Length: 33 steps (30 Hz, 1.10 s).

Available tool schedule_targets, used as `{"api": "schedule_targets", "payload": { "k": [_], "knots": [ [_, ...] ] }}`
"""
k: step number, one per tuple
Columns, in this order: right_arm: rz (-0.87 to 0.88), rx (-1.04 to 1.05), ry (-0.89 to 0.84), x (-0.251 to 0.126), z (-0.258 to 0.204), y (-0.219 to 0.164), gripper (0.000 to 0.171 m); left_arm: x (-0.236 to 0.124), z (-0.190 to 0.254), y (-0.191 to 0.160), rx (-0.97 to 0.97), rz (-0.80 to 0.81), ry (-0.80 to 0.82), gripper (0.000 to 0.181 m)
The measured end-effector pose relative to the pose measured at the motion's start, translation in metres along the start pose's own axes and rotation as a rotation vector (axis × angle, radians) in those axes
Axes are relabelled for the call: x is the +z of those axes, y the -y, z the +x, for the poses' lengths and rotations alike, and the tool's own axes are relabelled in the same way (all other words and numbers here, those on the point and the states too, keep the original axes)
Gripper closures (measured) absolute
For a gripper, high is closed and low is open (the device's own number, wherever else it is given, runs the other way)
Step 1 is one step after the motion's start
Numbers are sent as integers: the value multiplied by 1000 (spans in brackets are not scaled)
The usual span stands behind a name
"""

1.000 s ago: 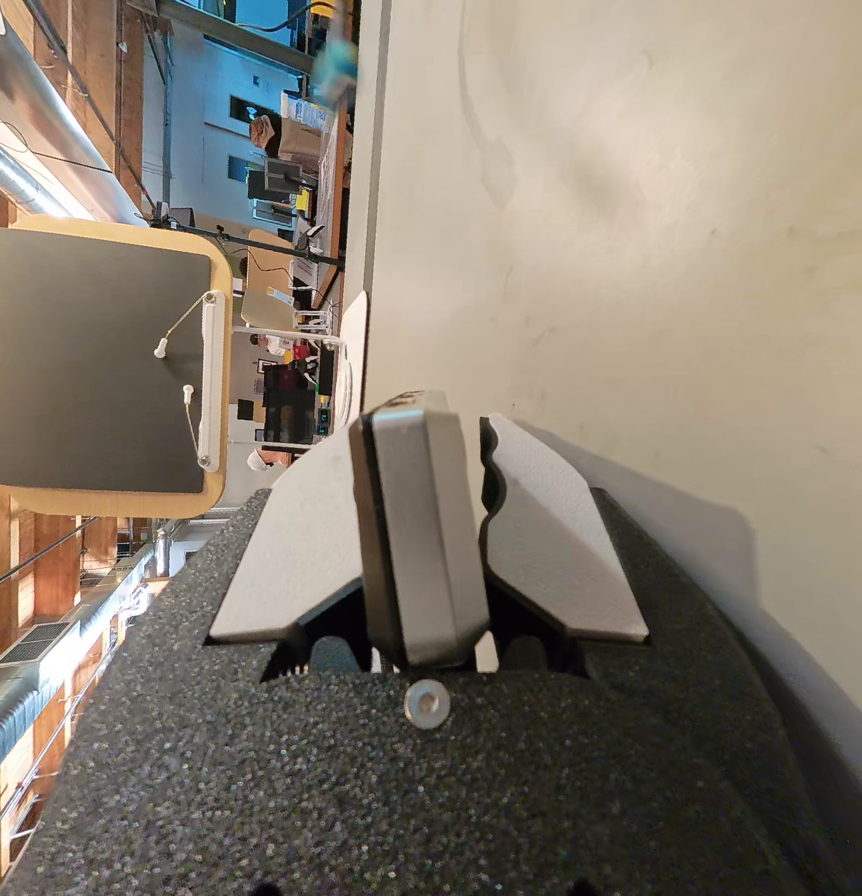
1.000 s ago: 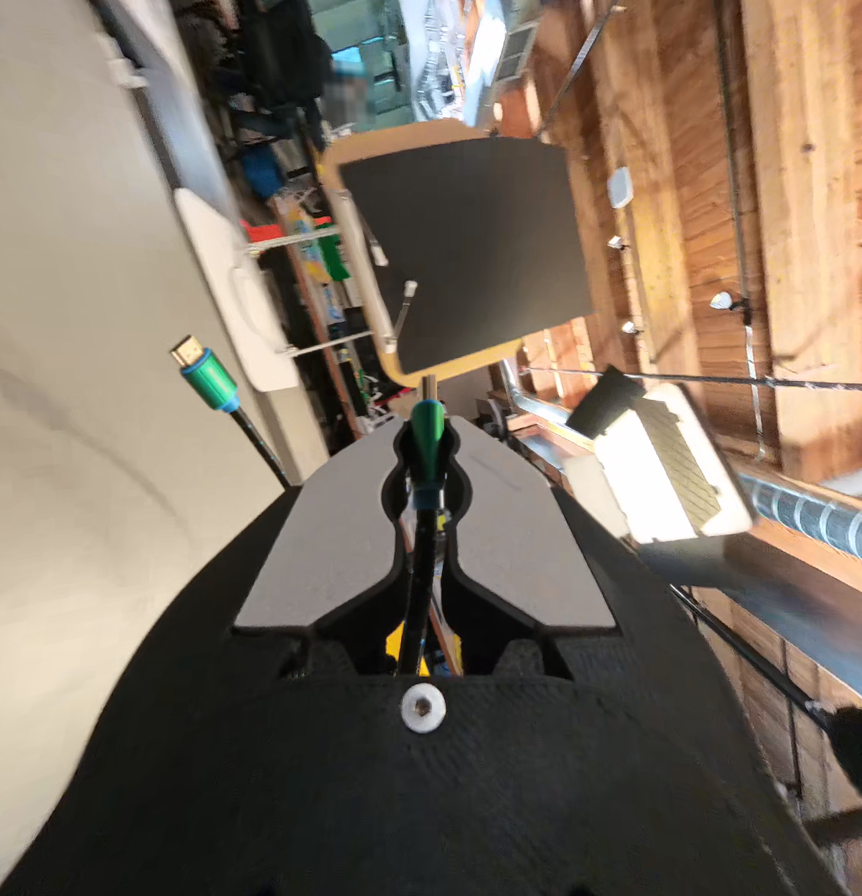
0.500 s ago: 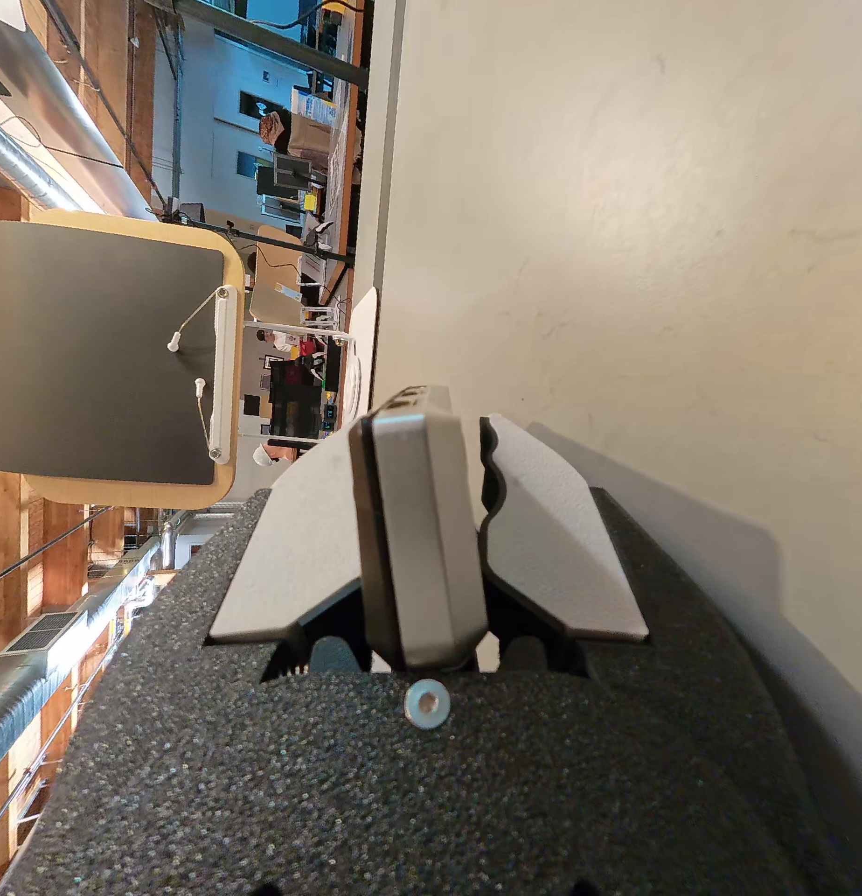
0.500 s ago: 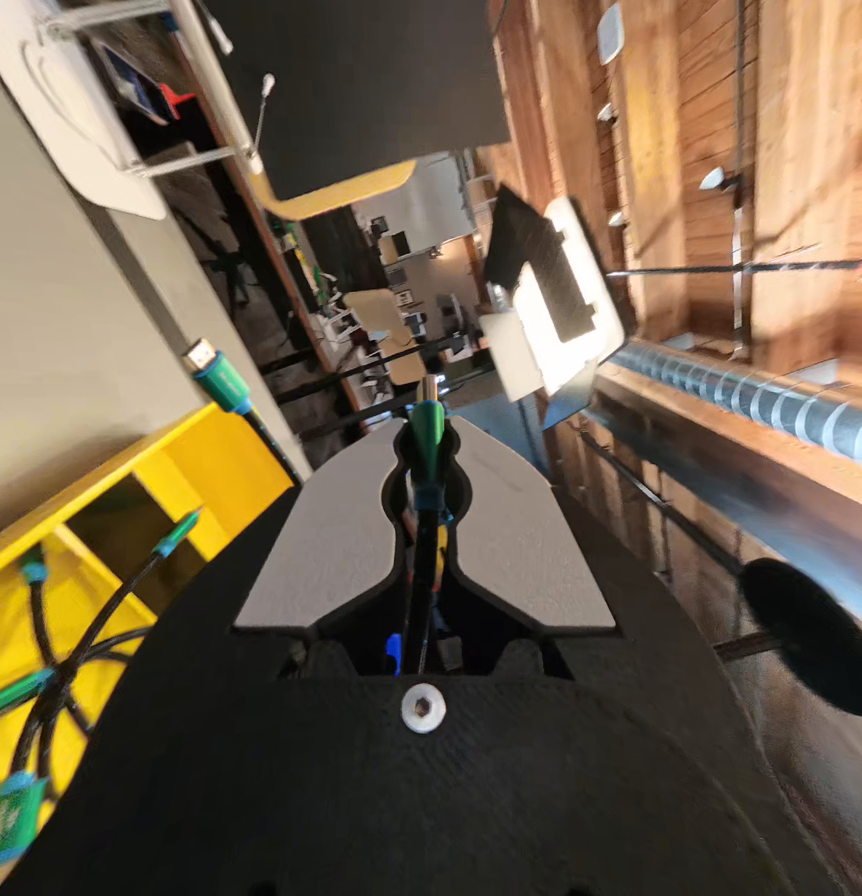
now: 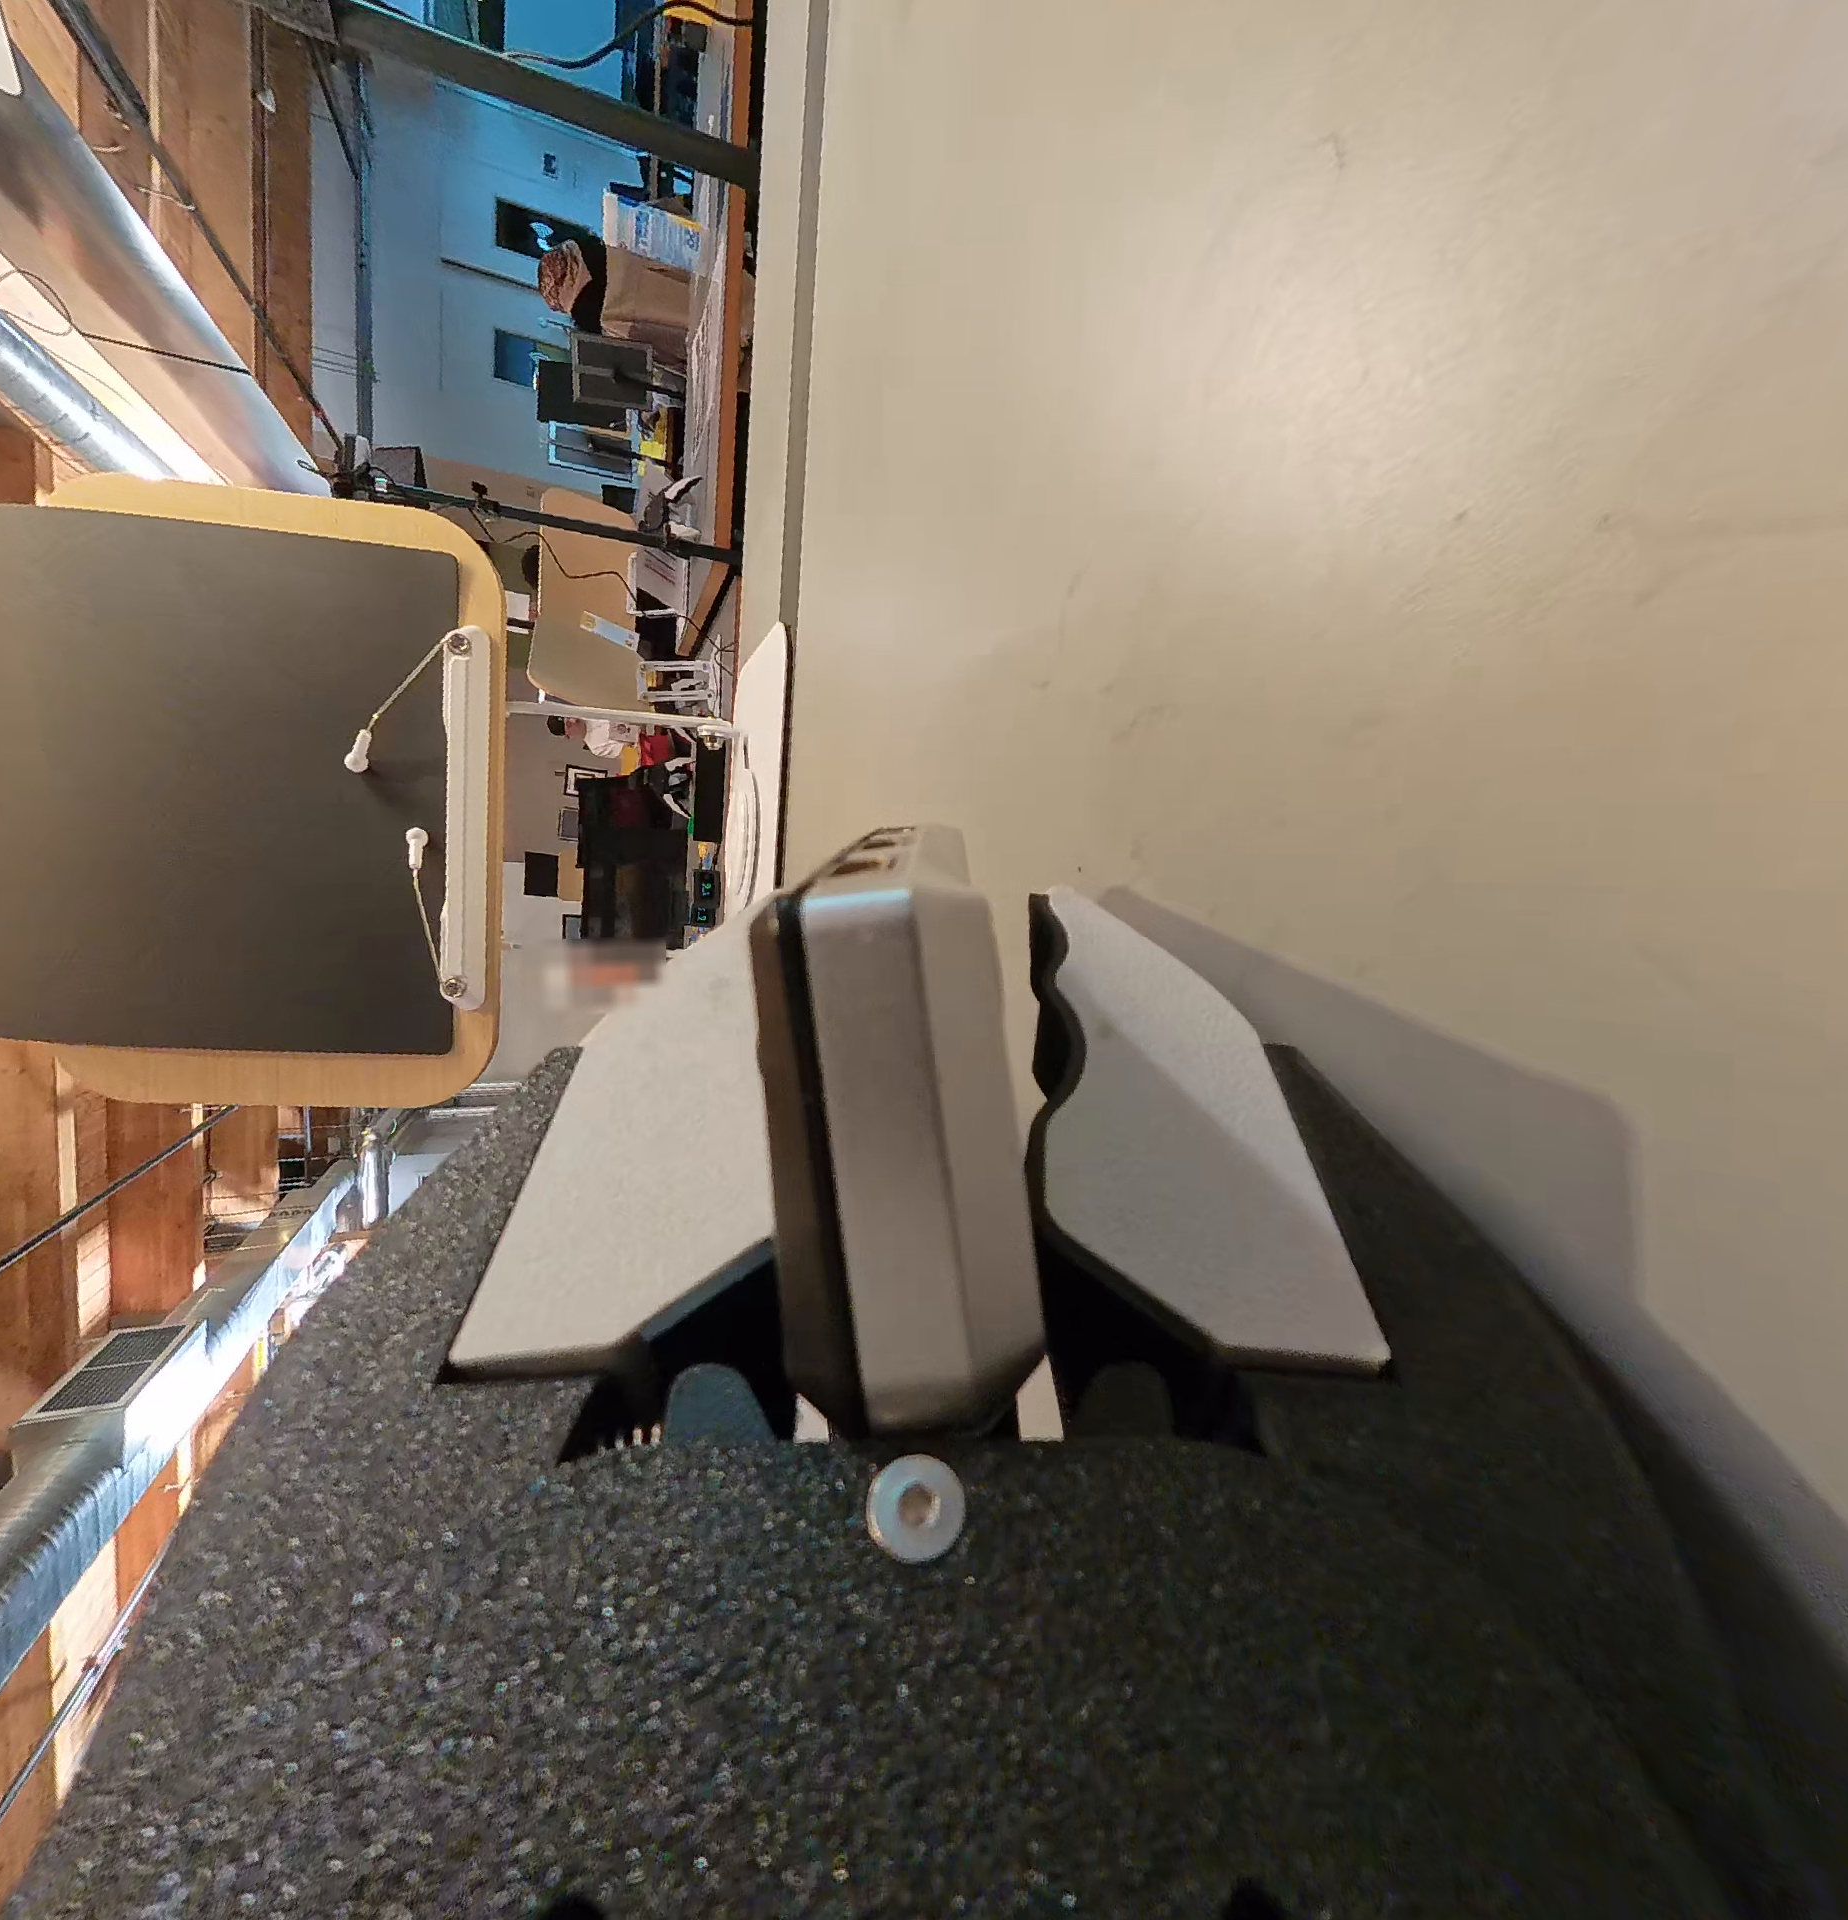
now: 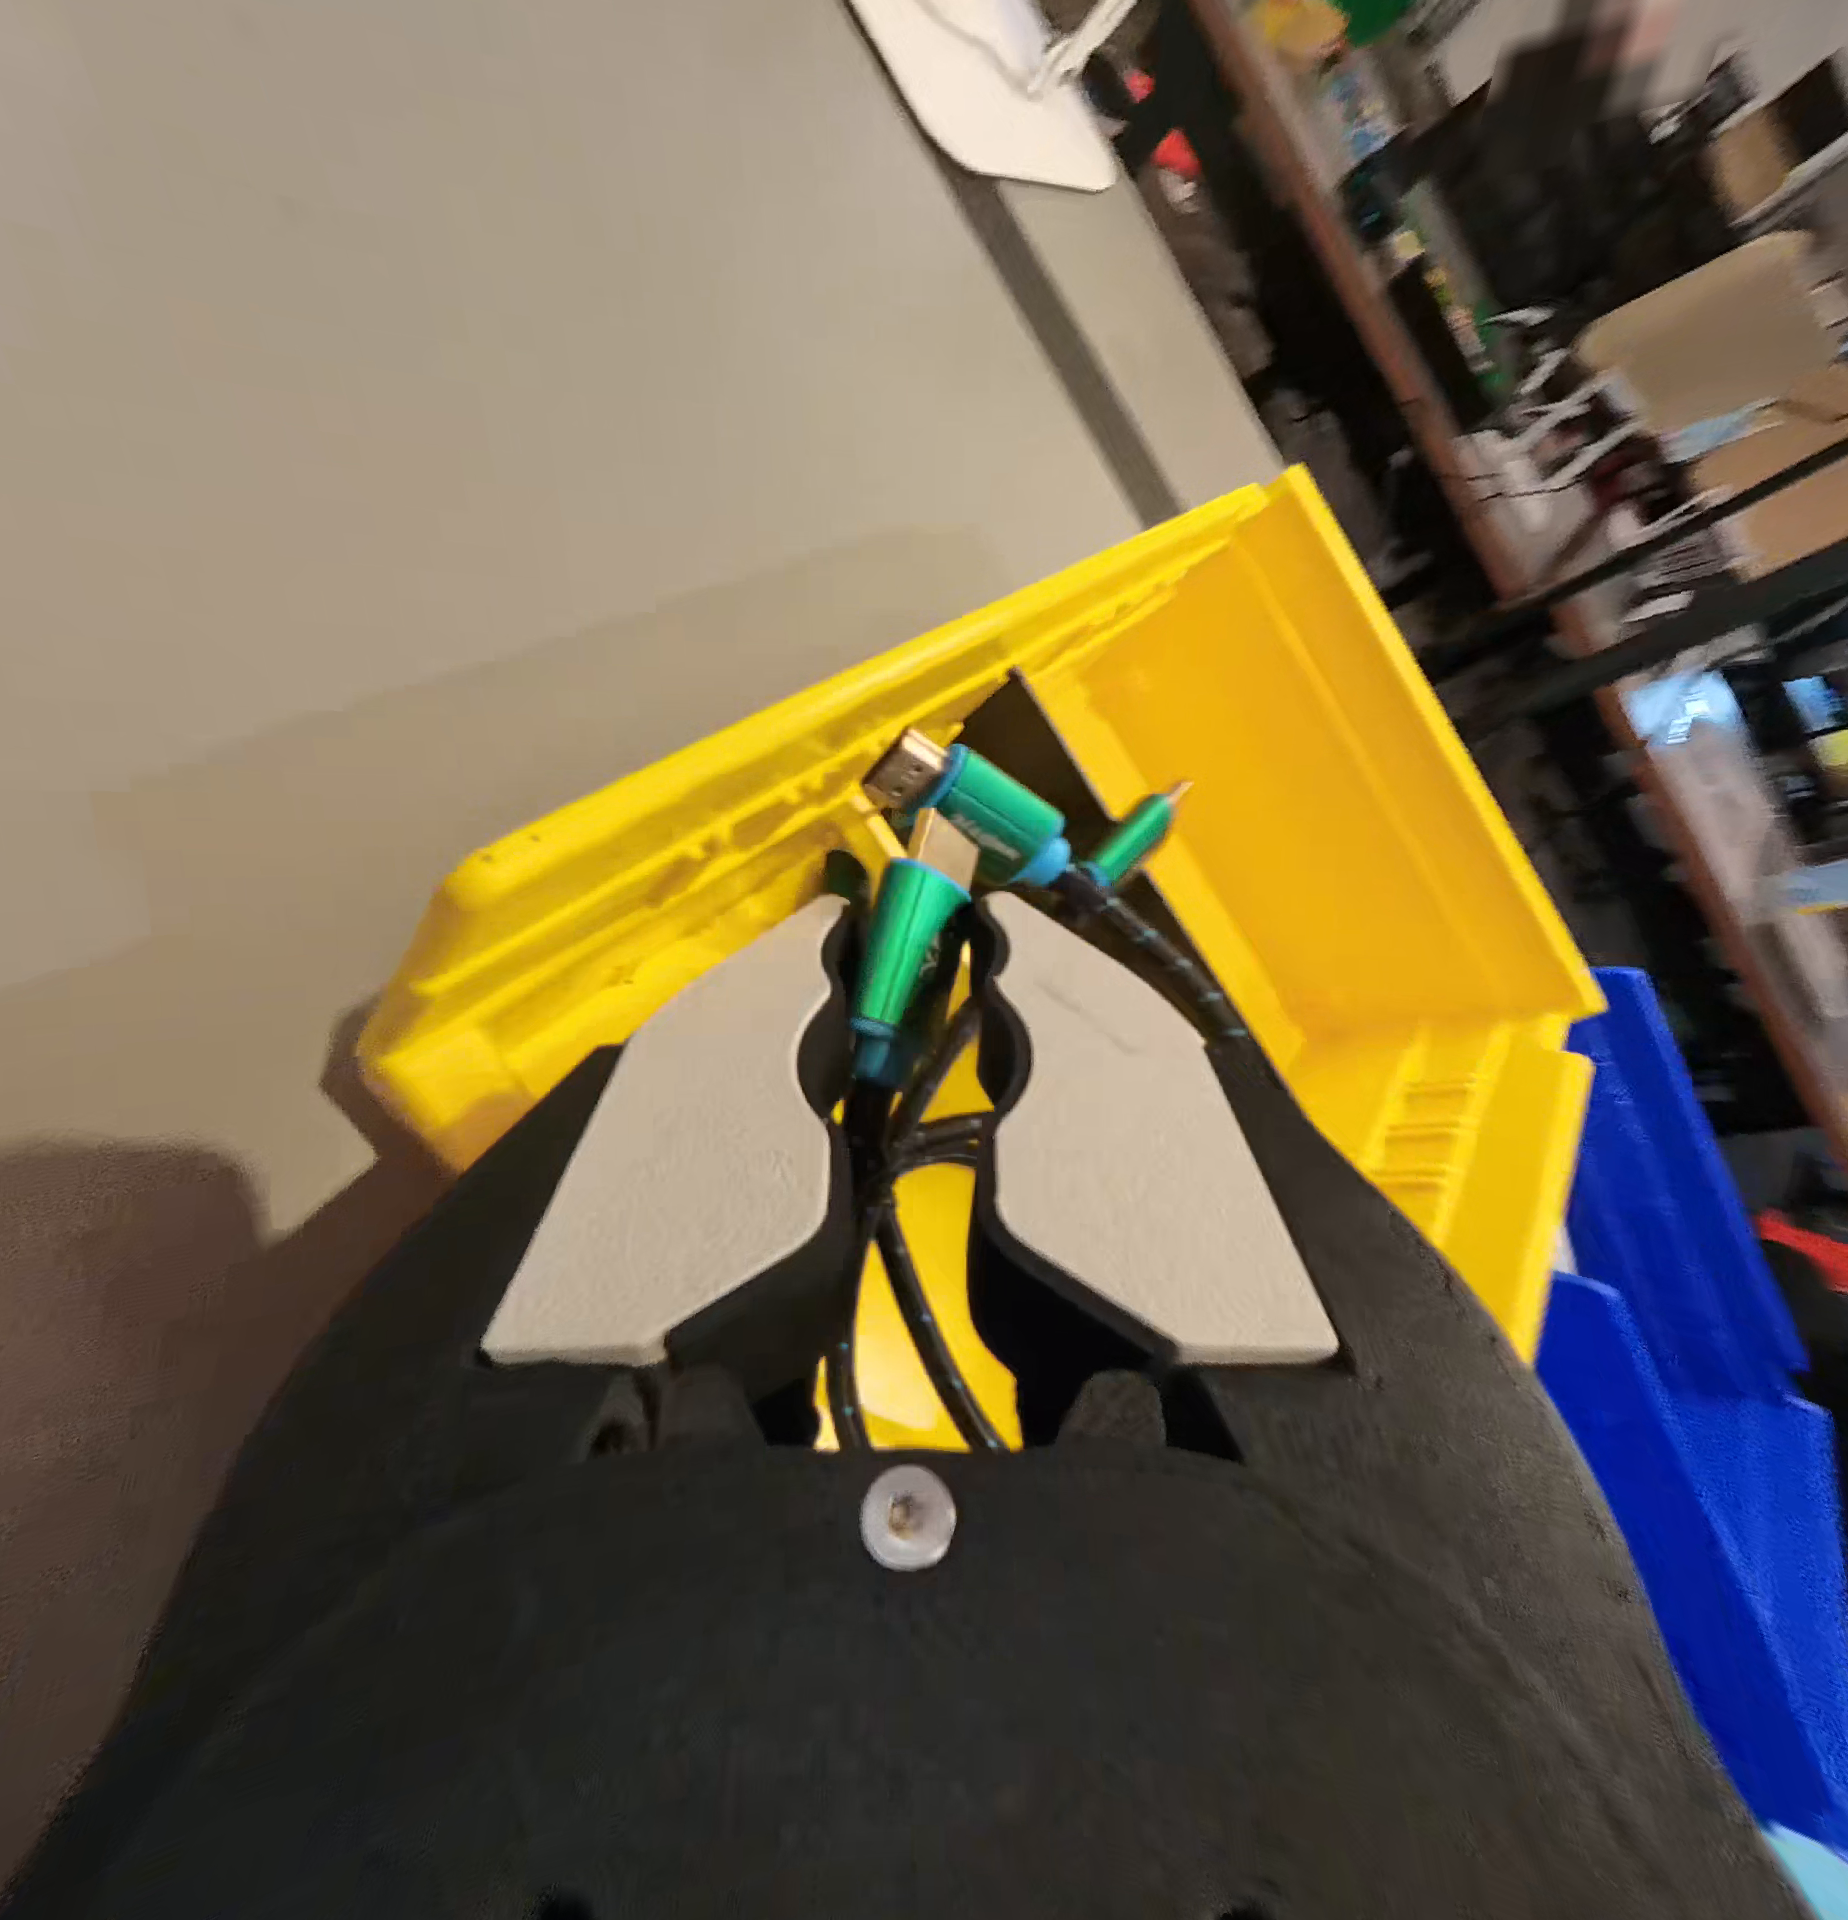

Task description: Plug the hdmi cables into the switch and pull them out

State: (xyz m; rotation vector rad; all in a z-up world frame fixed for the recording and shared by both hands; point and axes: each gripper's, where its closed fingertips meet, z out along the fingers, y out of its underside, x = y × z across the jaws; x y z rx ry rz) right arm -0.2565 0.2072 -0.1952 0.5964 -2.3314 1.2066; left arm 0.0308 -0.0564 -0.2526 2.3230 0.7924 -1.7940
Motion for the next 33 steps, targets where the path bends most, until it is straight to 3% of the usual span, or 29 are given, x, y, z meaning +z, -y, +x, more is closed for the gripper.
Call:
{"api": "schedule_targets", "payload": {
  "k": [7,11,18,24,29,33],
  "knots": [
    [10,182,54,13,3,0,144,-3,0,3,3,9,2,140],
    [-54,189,92,18,2,-9,143,-4,0,6,5,18,3,140],
    [15,231,145,6,3,10,128,-6,-1,9,10,26,8,140],
    [-16,-12,-96,-14,20,28,129,-8,-2,13,21,45,22,139],
    [51,-365,-241,-24,-13,95,135,-8,2,20,55,66,25,139],
    [197,-548,-237,-13,-69,158,139,-12,4,28,82,103,31,139]
  ]
}}
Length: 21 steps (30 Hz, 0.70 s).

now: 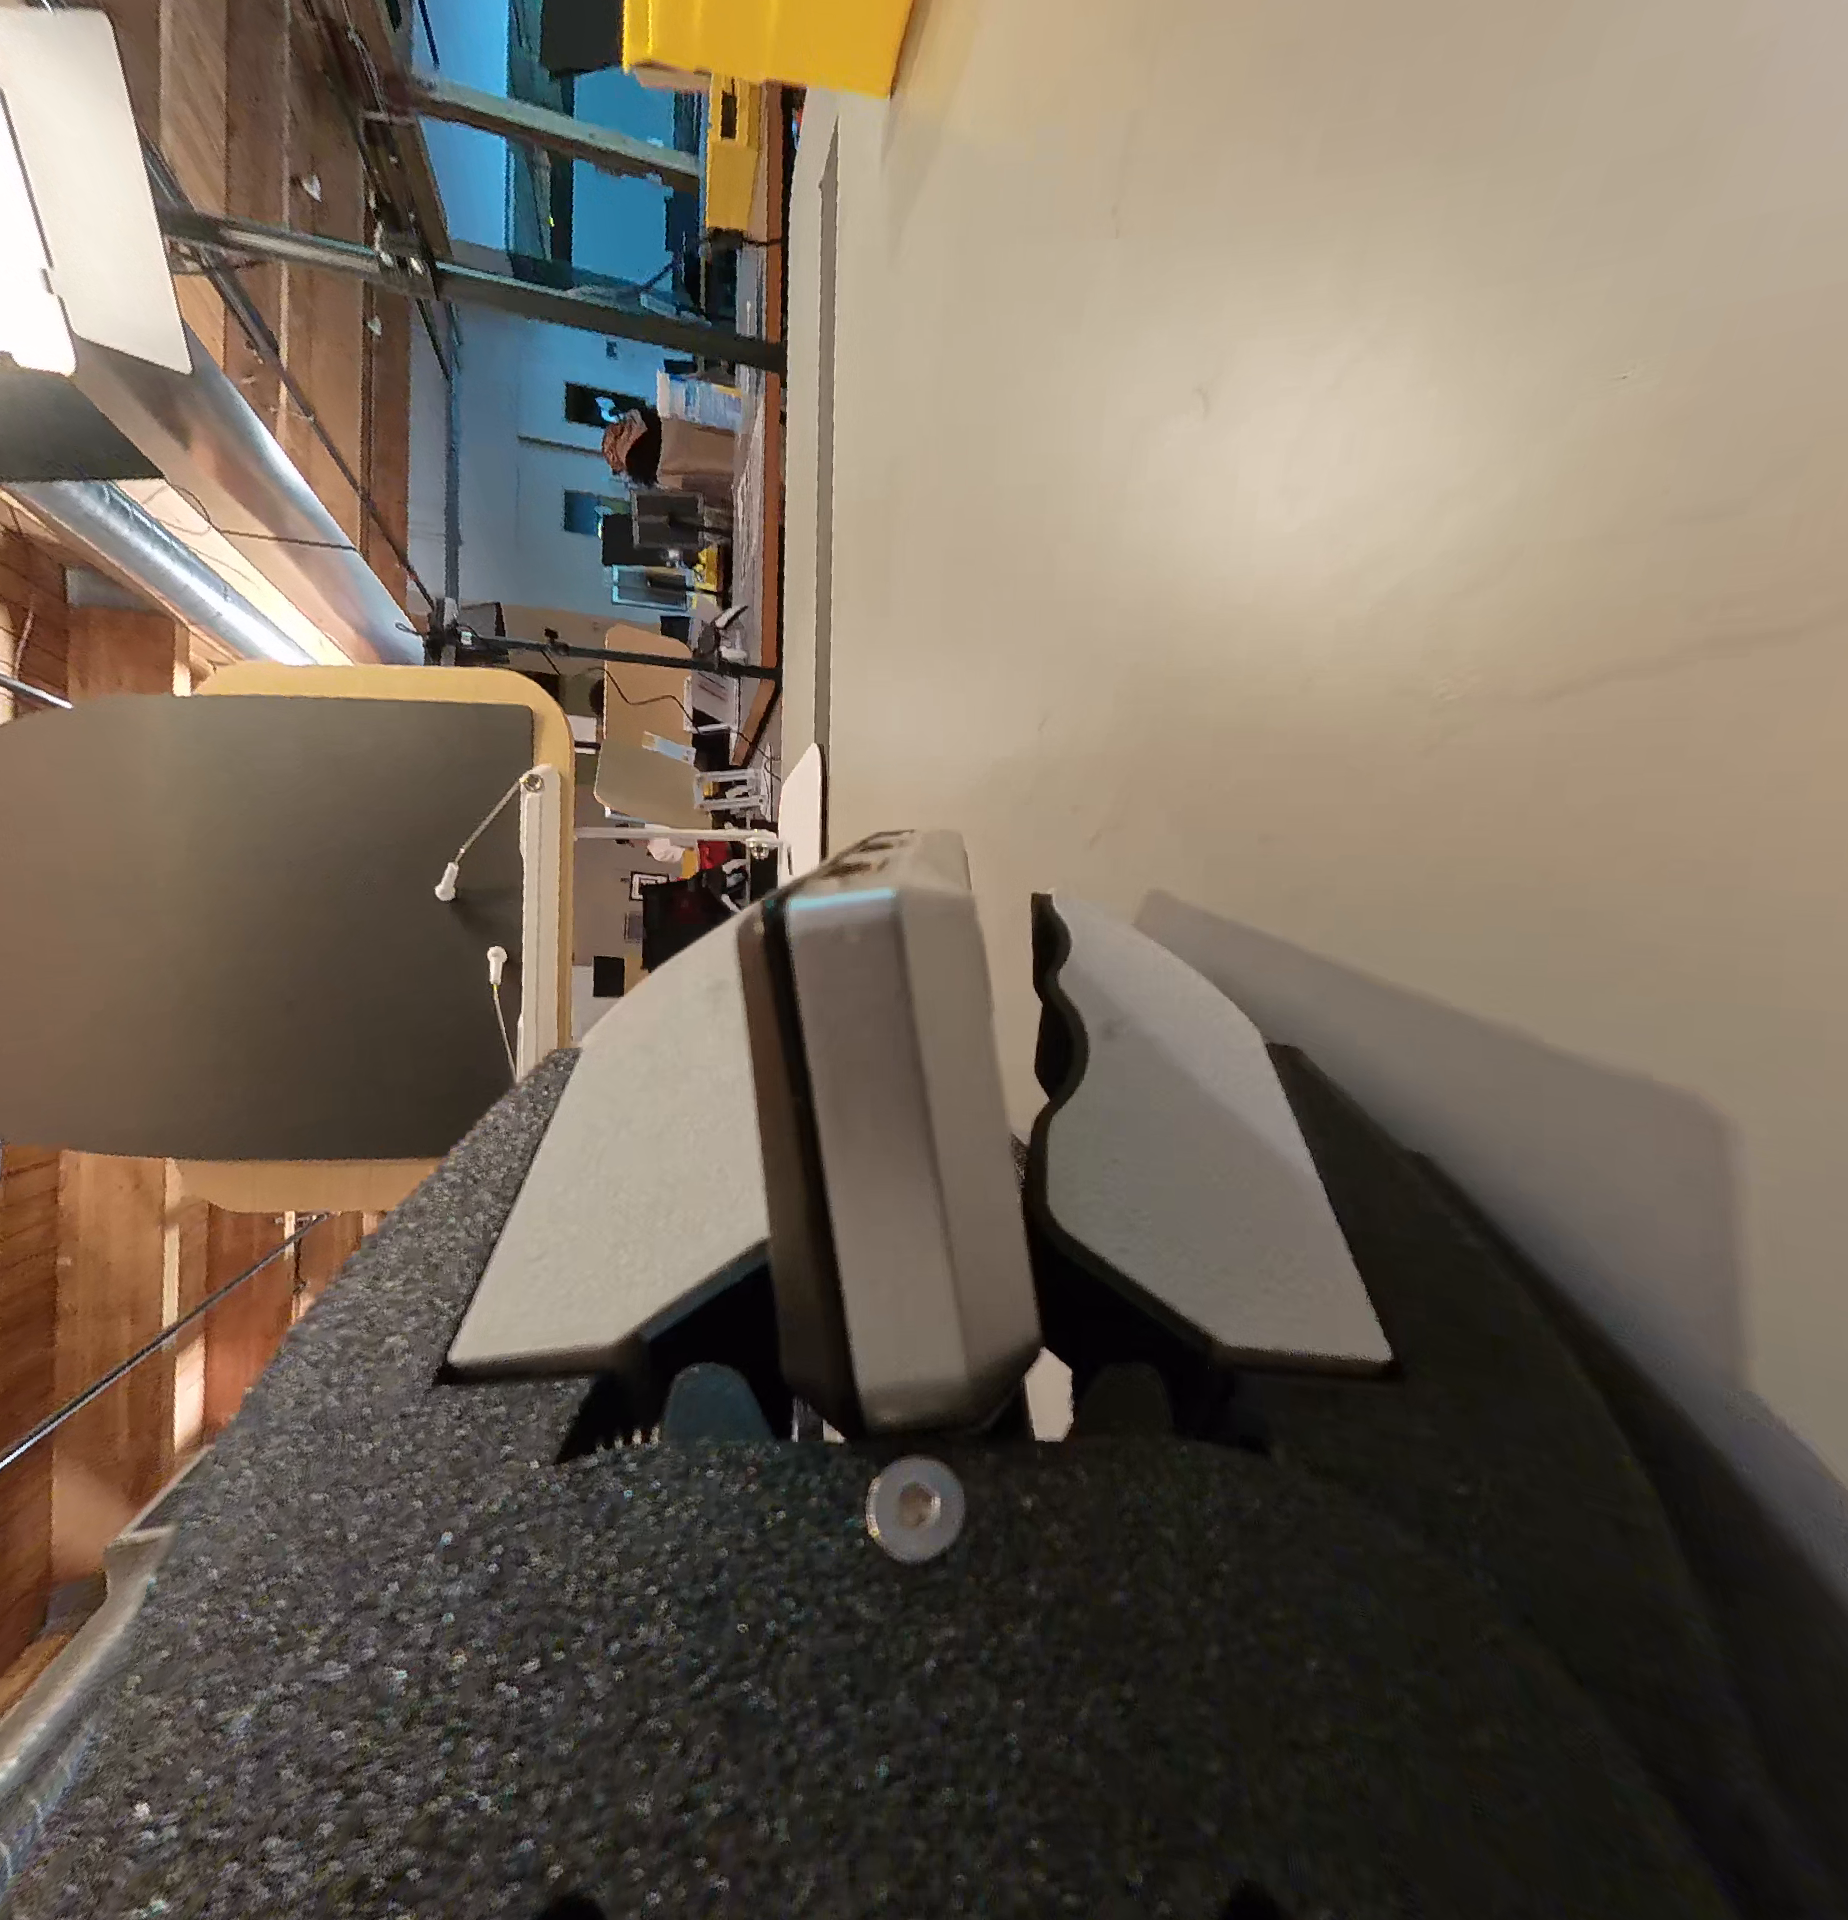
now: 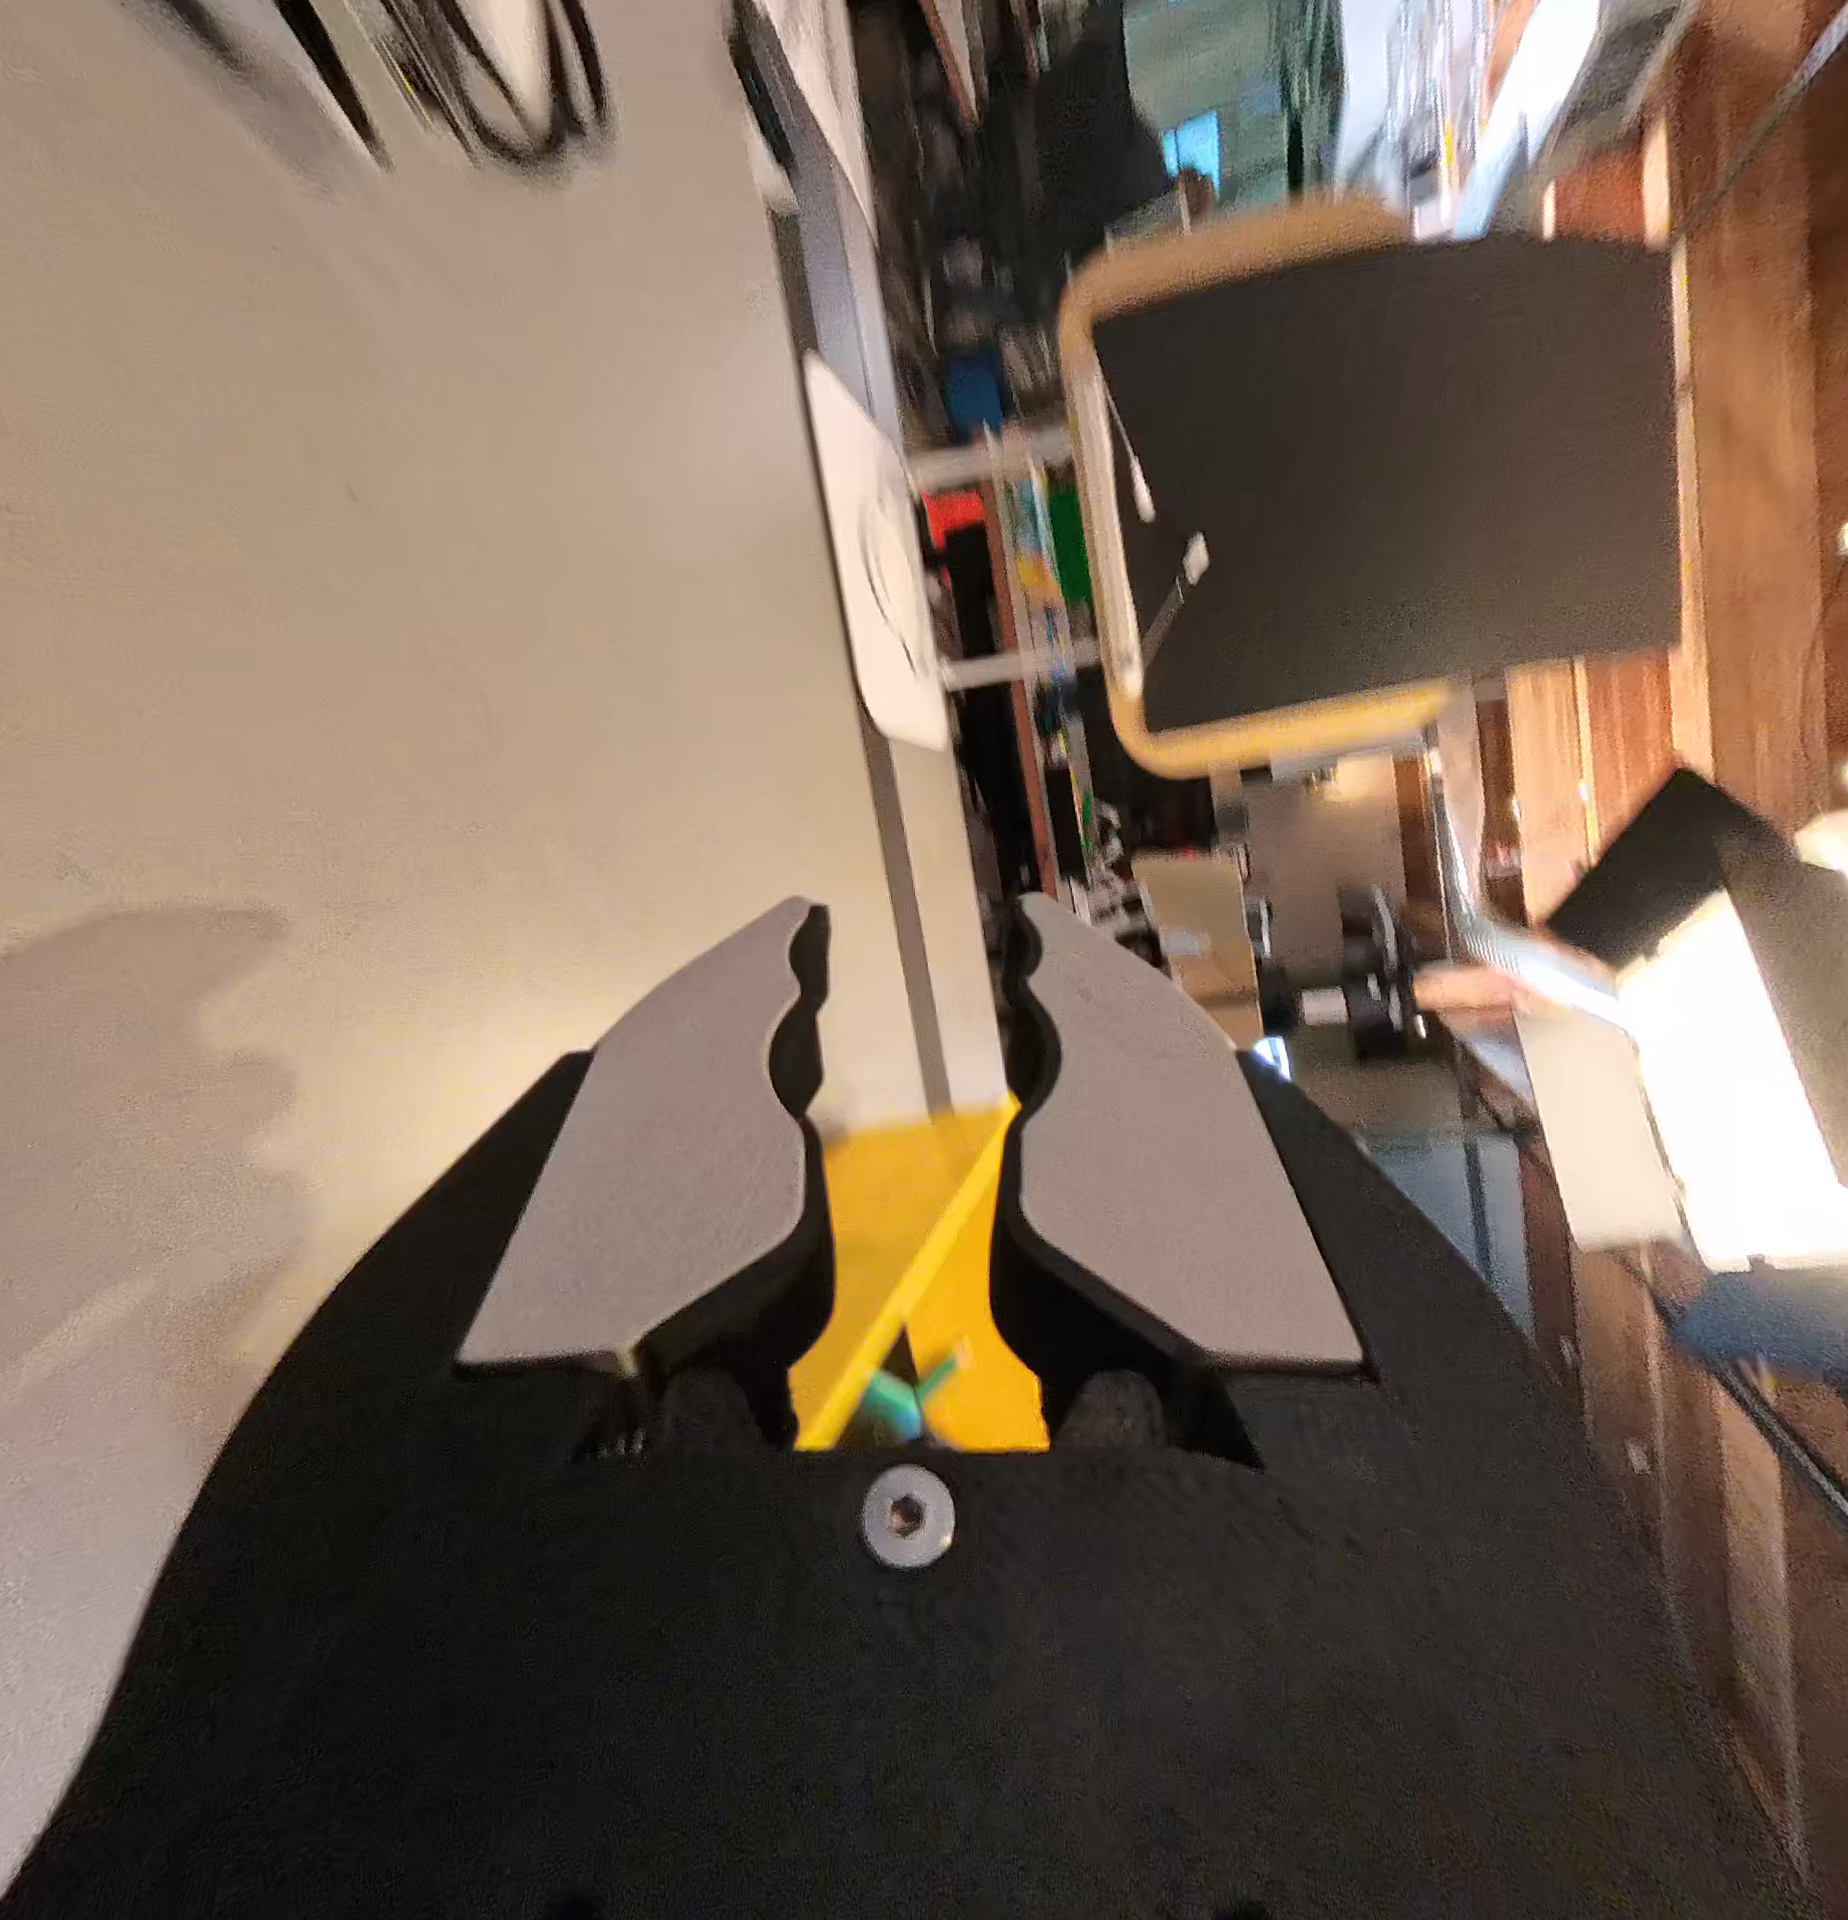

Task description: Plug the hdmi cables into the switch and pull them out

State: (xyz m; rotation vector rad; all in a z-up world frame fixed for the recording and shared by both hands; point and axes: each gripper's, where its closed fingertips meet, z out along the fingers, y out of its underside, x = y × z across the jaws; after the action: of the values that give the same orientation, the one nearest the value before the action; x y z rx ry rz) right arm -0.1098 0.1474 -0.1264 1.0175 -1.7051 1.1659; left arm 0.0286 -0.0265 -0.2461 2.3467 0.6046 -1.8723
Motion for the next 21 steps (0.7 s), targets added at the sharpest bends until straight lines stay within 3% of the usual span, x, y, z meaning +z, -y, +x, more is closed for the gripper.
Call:
{"api": "schedule_targets", "payload": {
  "k": [4,11,21],
  "knots": [
    [210,-60,85,34,-52,72,140,-3,0,7,0,33,3,139],
    [442,-198,131,94,-129,150,131,-5,1,9,8,49,-2,139],
    [581,-216,107,118,-143,196,134,0,7,8,20,58,-39,138]
  ]
}}
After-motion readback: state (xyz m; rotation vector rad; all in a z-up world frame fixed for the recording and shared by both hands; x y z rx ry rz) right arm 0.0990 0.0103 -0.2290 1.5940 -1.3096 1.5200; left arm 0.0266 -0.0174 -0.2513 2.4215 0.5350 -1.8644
